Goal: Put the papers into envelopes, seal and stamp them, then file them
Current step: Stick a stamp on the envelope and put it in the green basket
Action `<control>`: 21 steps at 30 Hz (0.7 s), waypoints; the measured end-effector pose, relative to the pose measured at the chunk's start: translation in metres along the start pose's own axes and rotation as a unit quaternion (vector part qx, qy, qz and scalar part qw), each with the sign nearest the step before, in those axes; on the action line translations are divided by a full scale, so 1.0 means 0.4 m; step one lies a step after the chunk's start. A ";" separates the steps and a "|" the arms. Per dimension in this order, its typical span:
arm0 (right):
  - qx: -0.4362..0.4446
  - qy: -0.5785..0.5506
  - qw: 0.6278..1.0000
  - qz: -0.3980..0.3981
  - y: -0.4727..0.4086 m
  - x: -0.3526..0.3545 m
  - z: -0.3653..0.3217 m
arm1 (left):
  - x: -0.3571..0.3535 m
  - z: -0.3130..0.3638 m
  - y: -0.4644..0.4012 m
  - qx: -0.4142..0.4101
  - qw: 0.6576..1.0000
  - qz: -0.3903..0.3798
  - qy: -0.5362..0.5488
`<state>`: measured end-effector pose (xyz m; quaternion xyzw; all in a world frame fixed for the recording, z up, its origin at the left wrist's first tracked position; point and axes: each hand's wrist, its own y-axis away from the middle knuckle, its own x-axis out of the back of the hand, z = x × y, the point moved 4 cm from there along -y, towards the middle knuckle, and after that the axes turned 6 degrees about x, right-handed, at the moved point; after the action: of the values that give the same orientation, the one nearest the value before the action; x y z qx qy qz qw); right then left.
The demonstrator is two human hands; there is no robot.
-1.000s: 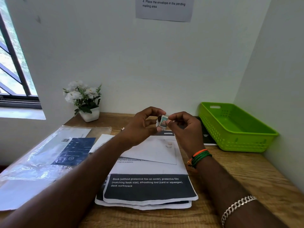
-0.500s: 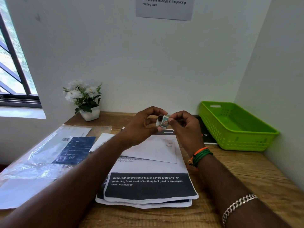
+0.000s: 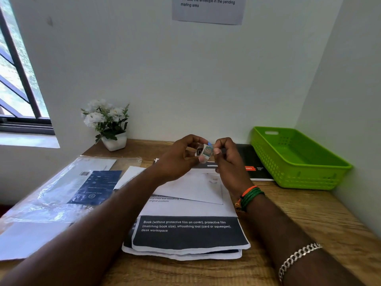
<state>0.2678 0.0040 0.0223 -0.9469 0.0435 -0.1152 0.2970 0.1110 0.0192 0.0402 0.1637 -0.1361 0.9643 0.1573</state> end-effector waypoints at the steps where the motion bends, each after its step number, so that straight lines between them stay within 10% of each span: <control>1: -0.002 -0.005 1.000 0.001 0.000 0.000 -0.002 | 0.001 0.002 0.000 0.005 1.000 0.000 0.003; 21: 0.010 -0.102 0.993 0.055 -0.002 0.015 -0.022 | -0.010 -0.003 -0.005 0.088 0.994 0.016 0.063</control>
<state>0.2716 -0.0010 0.0308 -0.9469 0.0641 -0.0017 0.3150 0.1149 0.0204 0.0383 0.1136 -0.0429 0.9833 0.1353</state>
